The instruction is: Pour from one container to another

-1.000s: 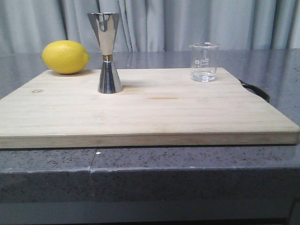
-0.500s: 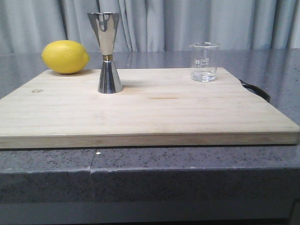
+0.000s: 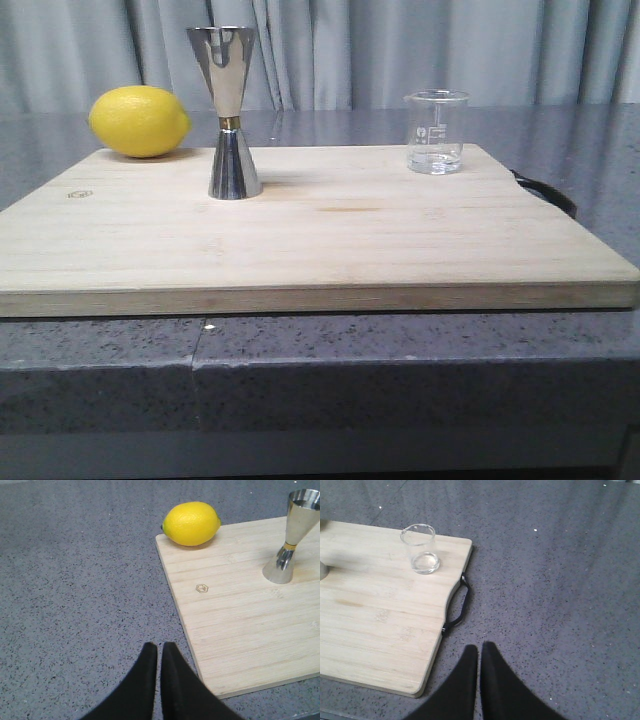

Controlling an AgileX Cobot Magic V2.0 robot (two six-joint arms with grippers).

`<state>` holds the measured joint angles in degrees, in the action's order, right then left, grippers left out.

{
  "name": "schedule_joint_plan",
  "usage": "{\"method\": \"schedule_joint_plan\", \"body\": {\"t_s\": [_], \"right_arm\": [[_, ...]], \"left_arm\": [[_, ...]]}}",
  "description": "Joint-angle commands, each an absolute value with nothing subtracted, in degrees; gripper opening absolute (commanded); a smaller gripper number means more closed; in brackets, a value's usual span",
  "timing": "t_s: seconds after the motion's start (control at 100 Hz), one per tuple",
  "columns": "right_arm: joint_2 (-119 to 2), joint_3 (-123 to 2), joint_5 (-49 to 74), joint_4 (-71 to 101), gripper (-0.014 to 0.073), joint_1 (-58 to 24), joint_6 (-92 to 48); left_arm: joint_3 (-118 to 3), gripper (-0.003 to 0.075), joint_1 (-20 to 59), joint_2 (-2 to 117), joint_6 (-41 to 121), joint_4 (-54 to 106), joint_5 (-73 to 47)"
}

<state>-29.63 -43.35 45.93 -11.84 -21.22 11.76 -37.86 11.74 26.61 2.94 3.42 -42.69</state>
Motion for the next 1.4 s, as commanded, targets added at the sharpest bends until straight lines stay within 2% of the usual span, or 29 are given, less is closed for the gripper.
{"method": "schedule_joint_plan", "body": {"t_s": [0.0, 0.71, 0.84, 1.0, 1.19, 1.389], "right_arm": [[-29.7, -44.7, 42.5, -13.3, -0.0075, -20.8, 11.7], [-29.7, -44.7, 42.2, -13.6, -0.0075, -20.8, 11.7], [-29.7, -44.7, 42.2, -13.6, -0.0075, -20.8, 11.7], [-29.7, -44.7, 42.2, -13.6, -0.0075, -20.8, 11.7], [-29.7, -44.7, 42.2, -13.6, -0.0075, -20.8, 11.7], [-29.7, -44.7, 42.2, -13.6, -0.0075, -20.8, 11.7]], "left_arm": [[-39.3, -0.0019, 12.1, 26.9, 2.2, 4.0, -37.8], [-37.1, -0.0019, 11.7, 25.7, 2.3, 4.4, -35.6], [-31.4, -0.0019, 8.3, 20.0, 2.4, 4.5, -31.8], [-20.2, -0.0019, 4.8, 10.8, 2.4, 4.5, -20.3], [-7.7, -0.0019, 4.5, 1.9, 2.4, 4.9, -8.5], [0.3, -0.0019, 4.5, -1.6, 2.4, 5.2, 0.8]]}}
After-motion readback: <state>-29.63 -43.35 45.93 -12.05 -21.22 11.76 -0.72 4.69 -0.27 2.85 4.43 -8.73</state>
